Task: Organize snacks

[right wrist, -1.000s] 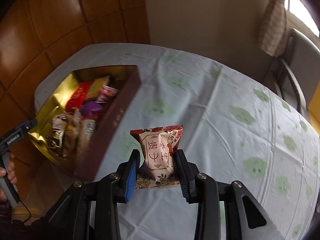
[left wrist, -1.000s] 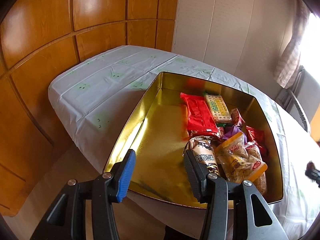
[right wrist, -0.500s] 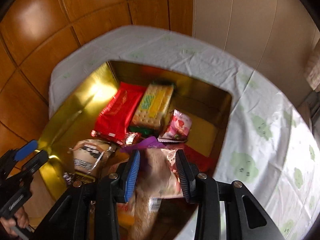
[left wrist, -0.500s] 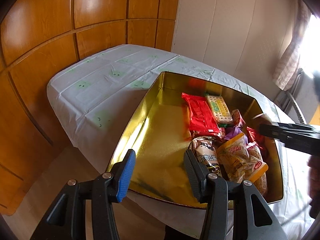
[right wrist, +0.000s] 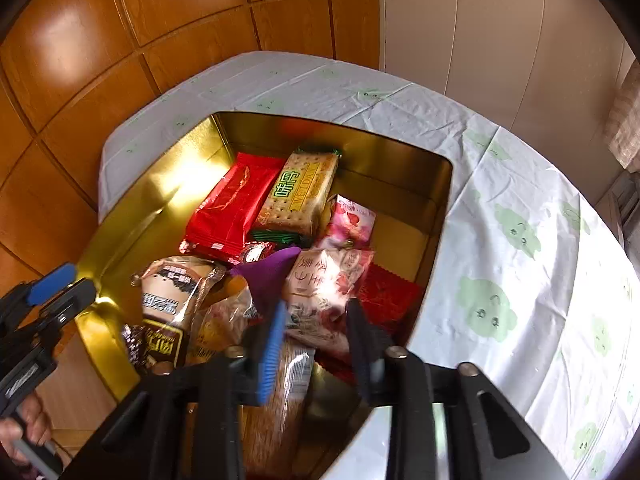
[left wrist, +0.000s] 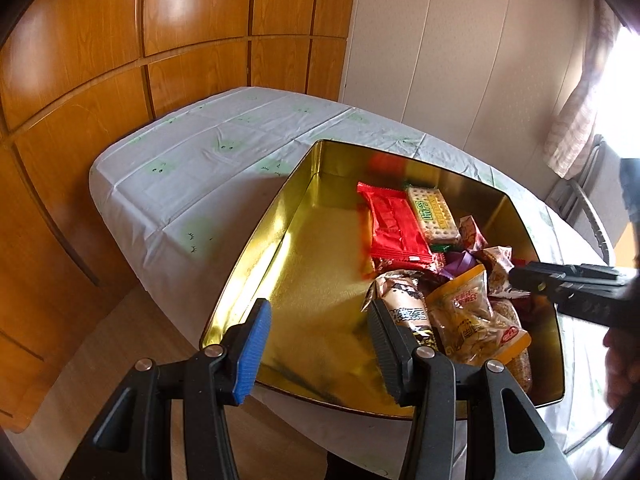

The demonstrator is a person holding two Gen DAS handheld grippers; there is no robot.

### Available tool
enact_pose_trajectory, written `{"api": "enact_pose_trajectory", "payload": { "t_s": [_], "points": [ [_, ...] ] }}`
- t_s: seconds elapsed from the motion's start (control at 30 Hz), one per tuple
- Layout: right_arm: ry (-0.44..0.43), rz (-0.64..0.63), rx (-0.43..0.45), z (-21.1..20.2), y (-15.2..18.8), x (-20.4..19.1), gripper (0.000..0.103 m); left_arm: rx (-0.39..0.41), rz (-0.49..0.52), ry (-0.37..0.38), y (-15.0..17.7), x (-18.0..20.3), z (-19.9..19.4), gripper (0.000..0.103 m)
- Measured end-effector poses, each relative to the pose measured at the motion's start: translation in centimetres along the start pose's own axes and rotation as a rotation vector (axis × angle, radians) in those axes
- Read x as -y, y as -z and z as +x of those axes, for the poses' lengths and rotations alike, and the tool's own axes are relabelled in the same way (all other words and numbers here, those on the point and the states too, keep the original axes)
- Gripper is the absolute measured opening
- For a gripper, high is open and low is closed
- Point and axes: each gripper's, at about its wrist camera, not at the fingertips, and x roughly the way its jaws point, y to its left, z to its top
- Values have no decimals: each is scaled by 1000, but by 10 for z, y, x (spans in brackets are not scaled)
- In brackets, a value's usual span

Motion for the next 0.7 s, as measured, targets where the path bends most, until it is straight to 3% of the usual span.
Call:
{"api": "enact_pose_trajectory", "payload": {
  "t_s": [0.3,0.7],
  "points": [
    [-8,-4,-23,16,0,-6,27,19,47,3,-1,13,-11,57],
    [-6,28,0,2,12,-10,29,44,74,-2,-1,20,-27,64]
  ]
}}
